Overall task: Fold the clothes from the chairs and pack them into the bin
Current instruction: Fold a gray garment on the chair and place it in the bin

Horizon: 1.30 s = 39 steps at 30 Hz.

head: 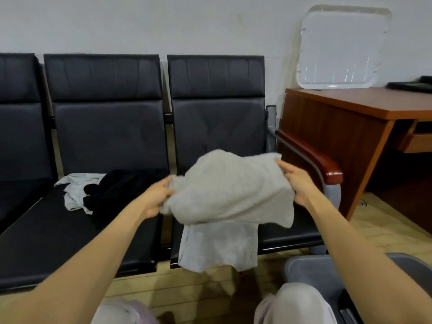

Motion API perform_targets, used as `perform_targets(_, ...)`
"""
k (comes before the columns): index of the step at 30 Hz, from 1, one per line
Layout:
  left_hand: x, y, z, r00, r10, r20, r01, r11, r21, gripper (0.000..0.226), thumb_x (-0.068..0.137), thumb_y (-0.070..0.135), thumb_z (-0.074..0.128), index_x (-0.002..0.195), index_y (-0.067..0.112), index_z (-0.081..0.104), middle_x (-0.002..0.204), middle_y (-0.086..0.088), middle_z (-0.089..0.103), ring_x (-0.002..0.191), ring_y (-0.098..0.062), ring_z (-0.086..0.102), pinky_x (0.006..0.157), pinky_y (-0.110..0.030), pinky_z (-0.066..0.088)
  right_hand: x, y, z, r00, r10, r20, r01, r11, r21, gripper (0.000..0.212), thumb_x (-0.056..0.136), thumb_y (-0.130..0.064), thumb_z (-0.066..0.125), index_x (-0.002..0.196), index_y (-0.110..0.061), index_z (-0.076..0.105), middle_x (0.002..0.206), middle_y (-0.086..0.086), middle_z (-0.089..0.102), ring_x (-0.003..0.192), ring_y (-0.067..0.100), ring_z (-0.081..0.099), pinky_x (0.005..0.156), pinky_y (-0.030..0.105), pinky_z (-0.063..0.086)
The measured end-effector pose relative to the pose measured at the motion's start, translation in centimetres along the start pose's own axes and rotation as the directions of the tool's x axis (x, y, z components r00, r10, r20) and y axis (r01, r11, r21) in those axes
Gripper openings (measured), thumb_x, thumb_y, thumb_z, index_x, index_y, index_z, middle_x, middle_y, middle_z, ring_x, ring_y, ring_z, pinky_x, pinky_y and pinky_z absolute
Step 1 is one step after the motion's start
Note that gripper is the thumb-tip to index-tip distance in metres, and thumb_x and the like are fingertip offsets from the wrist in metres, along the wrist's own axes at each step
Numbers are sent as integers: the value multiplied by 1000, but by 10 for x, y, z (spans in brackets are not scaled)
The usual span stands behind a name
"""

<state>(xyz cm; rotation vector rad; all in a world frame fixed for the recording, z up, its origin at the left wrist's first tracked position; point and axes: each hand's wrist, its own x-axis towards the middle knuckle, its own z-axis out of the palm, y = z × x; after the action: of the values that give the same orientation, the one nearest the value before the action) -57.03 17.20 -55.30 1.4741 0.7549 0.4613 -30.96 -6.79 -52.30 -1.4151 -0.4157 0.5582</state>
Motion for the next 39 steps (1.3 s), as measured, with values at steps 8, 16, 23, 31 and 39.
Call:
perform_targets(8,26,-82,4,928,-348,-134,369,905,211,64,89,1,61,146,10,35,141,-14,47,118,-31,54,90,-37,48,39,117,-22,934,331,-134,-336,692,-639,36,99,-12,43,132,-7,55,129,16,56,109,34,57,94,41,49)
perform_targets(16,52,-94,5,903,-261,-342,349,909,229,43,85,11,71,122,6,50,120,-13,55,104,-32,57,87,-41,50,67,124,-14,971,203,-125,-199,405,-892,28,95,-21,50,118,-12,64,114,12,63,99,31,60,86,39,52)
perform_targets(23,103,-92,11,870,-218,-441,394,846,360,33,87,19,63,111,-3,58,100,-15,61,83,-31,61,64,-36,52,120,137,6,984,152,-88,-143,398,-906,49,91,-19,53,138,-15,41,125,15,55,110,34,56,84,40,50)
perform_targets(31,170,-93,0,900,-62,-432,288,829,480,22,85,20,68,70,11,56,73,-4,54,83,-24,54,78,-36,47,191,154,25,996,41,-79,-89,497,-863,50,91,-15,59,138,-17,42,129,16,47,103,33,56,81,40,48)
perform_targets(39,166,-25,-15,976,-181,-121,207,940,270,19,88,11,67,79,15,50,60,-1,44,43,-7,36,35,-17,28,181,104,36,997,-69,-33,36,806,-591,16,97,-9,47,88,-16,58,79,7,59,58,17,52,51,28,44)
